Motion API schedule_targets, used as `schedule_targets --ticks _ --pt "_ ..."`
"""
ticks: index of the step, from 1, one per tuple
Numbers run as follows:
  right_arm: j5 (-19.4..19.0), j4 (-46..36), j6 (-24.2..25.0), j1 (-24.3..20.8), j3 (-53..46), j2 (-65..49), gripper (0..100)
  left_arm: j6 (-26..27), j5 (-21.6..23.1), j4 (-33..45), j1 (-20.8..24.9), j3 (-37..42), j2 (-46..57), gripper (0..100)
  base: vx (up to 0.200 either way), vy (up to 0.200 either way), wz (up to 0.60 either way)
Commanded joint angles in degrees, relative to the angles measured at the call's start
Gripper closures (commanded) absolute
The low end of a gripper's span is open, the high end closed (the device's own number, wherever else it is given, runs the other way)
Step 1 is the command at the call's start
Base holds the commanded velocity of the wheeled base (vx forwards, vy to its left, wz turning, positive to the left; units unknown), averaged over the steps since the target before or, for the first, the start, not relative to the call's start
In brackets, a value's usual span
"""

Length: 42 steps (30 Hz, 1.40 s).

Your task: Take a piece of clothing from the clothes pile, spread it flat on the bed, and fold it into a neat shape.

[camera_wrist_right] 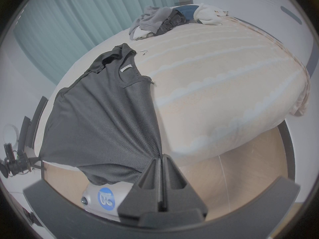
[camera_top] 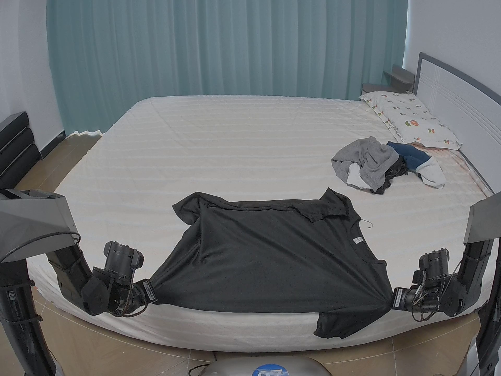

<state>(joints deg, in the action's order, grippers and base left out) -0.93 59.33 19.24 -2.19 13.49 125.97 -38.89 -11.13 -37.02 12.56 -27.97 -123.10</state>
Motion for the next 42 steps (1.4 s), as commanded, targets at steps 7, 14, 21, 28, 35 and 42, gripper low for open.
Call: schedule_targets --ticks 7,14,21,28,35,42 --pt "0.0 0.2 -0.4 0.5 1.4 0.1 0 -0.6 0.8 -0.9 1.2 -0.3 -1.4 100 0.0 0.0 0.0" --pt "-0.7 2.8 3.8 0.0 2.3 -1.8 0 -1.2 2.2 -5.0 1.2 -0.3 -1.1 0 0.0 0.0 0.0" --pt "-1.6 6.8 8.7 3.2 4.1 -4.8 0 -2.9 5.1 -9.7 0.7 -0.6 0.5 0 0.0 0.0 0.0" --pt "-1.7 6.0 14.8 4.7 4.3 -13.9 0 -8.3 6.1 -11.1 0.3 -2.1 5.3 0 0.0 0.0 0.0" --pt "-1.5 6.0 15.3 3.4 4.2 -15.8 0 -13.1 6.8 -10.7 0.3 -4.0 7.0 0 0.0 0.0 0.0" --pt "-1.2 6.1 15.4 1.6 4.2 -15.8 0 -13.5 7.1 -11.1 0.2 -4.7 6.7 0 0.0 0.0 0.0"
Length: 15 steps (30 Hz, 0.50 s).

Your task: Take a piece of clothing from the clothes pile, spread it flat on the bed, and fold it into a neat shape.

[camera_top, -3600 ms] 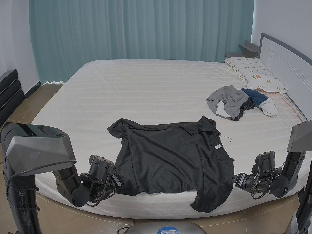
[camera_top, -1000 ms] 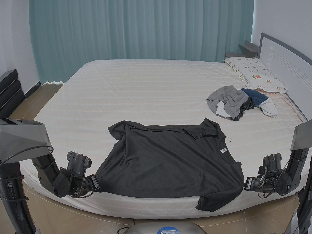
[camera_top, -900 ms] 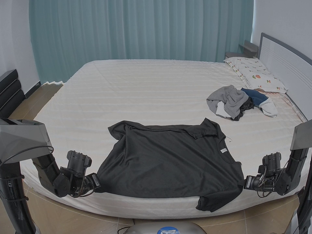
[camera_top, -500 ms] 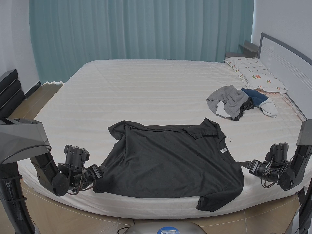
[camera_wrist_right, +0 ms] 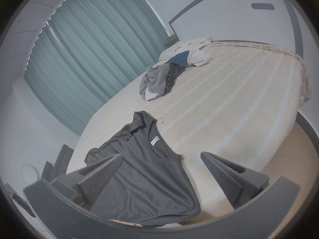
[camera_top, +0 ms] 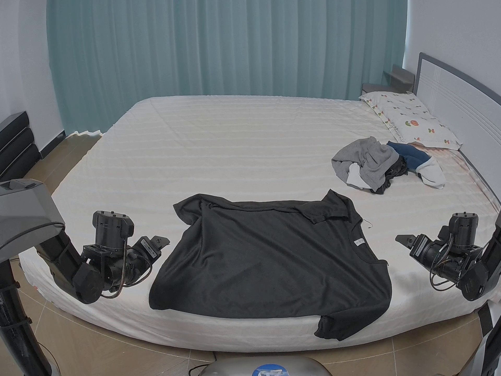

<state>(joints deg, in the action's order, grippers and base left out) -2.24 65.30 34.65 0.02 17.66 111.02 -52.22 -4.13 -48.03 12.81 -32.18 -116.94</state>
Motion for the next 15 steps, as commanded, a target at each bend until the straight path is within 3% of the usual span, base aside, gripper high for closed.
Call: schedule_targets --ticks 1,15 --pt "0.2 0.3 0.1 -0.7 0.0 -0.8 0 -0.2 0.2 0.0 -0.2 -0.7 0.7 0 0.0 0.0 0.0" --pt "0.3 -0.5 0.7 -0.3 -0.3 -3.4 0 -2.4 -0.3 -1.0 0.6 -1.0 0.6 0 0.0 0.0 0.0"
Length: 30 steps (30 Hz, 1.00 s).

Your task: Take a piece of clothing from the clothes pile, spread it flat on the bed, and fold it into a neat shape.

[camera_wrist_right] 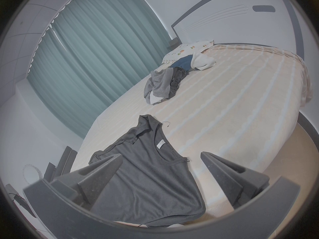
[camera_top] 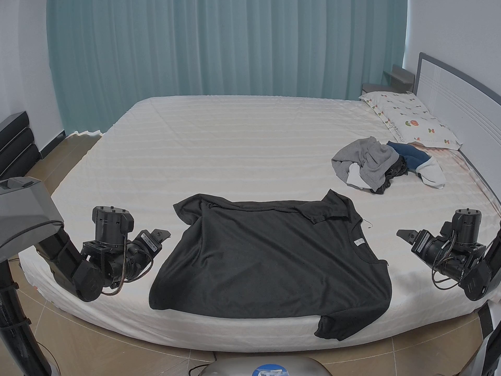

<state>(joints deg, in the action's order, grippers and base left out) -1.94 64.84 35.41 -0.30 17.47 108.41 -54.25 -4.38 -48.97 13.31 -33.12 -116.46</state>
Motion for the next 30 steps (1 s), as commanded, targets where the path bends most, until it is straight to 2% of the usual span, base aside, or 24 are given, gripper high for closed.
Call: schedule_targets --ticks 1,4,12,16,21,24,30 --pt "0.0 -0.6 0.0 -0.3 -0.1 -1.0 0 -1.6 0.4 -0.7 0.0 -0.3 0.1 0 0.0 0.0 0.0" --pt "0.0 -0.9 0.0 -0.7 -0.1 -1.4 0 -2.0 0.4 -1.2 0.0 -0.2 0.0 0 0.0 0.0 0.0" --pt "-0.3 -1.0 0.2 -3.3 1.6 -0.7 0 -1.9 0.5 -1.2 0.5 -0.1 -0.7 0 0.2 0.0 0.0" --pt "-0.5 -1.2 0.4 -3.6 5.5 1.4 0 -1.8 0.4 -1.2 0.5 -0.1 -1.7 0 0.2 0.0 0.0" --pt "-0.5 -6.3 1.3 -6.1 14.5 7.3 0 -1.9 0.4 -1.3 0.5 -0.6 -3.6 0 0.0 0.0 0.0" --pt "0.0 -9.6 6.2 -8.6 22.1 12.6 0 -2.2 0.4 -1.3 0.4 -1.5 -4.8 0 0.0 0.0 0.0" --pt "-0.2 -12.8 7.9 -9.1 26.3 17.5 0 -2.9 0.1 -2.7 0.1 -1.5 -5.2 0 0.0 0.0 0.0"
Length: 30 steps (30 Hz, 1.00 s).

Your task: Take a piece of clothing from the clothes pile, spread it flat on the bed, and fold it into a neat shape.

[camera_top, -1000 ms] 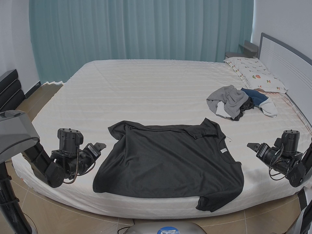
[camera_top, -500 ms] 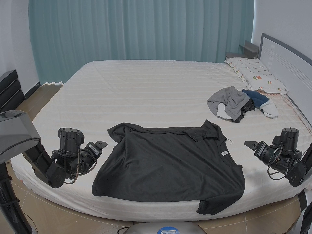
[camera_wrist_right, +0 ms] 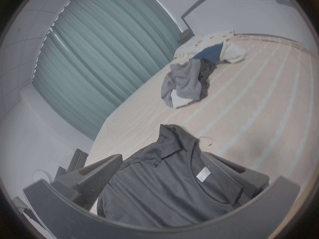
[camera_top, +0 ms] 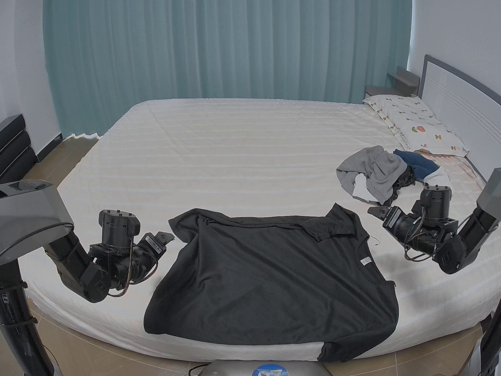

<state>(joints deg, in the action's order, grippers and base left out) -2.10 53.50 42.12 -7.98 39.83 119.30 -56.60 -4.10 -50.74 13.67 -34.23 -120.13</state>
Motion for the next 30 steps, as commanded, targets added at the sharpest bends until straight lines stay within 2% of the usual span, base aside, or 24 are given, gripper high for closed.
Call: schedule_targets --ticks 1,7,28,29,30 --pt "0.0 -1.4 1.2 -1.7 4.6 8.3 0 -0.9 0.1 -2.2 -0.4 -0.1 -1.5 0 0.2 0.0 0.0" --pt "0.1 -1.6 2.4 -2.6 7.4 12.2 0 -0.7 0.0 -2.8 0.1 0.2 -3.4 0 0.2 0.0 0.0" --pt "1.4 -9.5 2.6 -4.1 21.0 20.5 0 -0.7 -0.3 -2.8 0.1 -0.3 -5.0 0 0.0 0.0 0.0" --pt "1.4 -9.6 2.5 -4.1 21.6 20.9 100 -0.7 -0.3 -2.8 0.1 -0.3 -5.0 0 0.0 0.0 0.0" --pt "1.4 -9.6 2.5 -4.1 21.6 20.9 100 -0.7 -0.3 -2.8 0.1 -0.3 -5.0 0 0.0 0.0 0.0"
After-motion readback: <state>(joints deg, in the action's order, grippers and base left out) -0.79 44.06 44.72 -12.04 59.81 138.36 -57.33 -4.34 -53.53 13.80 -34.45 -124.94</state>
